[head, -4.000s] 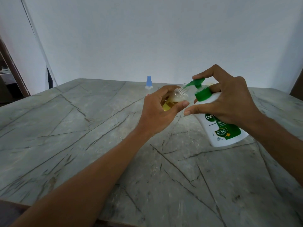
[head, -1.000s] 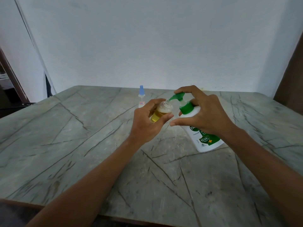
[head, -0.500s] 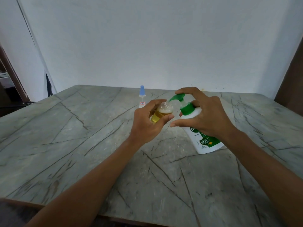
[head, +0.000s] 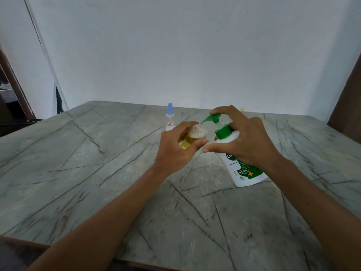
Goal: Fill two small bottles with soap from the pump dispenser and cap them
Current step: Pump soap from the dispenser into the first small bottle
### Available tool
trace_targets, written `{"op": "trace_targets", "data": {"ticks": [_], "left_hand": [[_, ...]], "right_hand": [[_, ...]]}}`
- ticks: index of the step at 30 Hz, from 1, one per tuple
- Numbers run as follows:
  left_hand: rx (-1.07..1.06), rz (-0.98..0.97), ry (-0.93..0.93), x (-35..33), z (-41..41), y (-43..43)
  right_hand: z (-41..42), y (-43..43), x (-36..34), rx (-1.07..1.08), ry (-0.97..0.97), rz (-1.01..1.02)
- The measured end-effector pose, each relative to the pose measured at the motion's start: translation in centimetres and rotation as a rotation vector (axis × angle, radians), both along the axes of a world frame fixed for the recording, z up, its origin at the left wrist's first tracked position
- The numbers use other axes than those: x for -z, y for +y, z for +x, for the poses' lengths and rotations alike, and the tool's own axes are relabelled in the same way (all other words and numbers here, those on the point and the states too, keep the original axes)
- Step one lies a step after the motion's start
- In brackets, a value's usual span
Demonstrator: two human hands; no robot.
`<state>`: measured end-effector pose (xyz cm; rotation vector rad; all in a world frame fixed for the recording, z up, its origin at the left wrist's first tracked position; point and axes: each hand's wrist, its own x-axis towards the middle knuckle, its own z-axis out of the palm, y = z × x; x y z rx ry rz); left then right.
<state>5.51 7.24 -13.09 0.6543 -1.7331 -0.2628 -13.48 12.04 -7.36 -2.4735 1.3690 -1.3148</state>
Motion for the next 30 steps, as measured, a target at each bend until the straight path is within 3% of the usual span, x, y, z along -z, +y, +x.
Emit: {"op": "trace_targets", "data": {"ticks": [30], "left_hand": [[-0.005, -0.015, -0.049, -0.08, -0.13, 0.26]], "right_hand": [[-0.27, 0.01, -0.09, 0.022, -0.012, 0.033]]}}
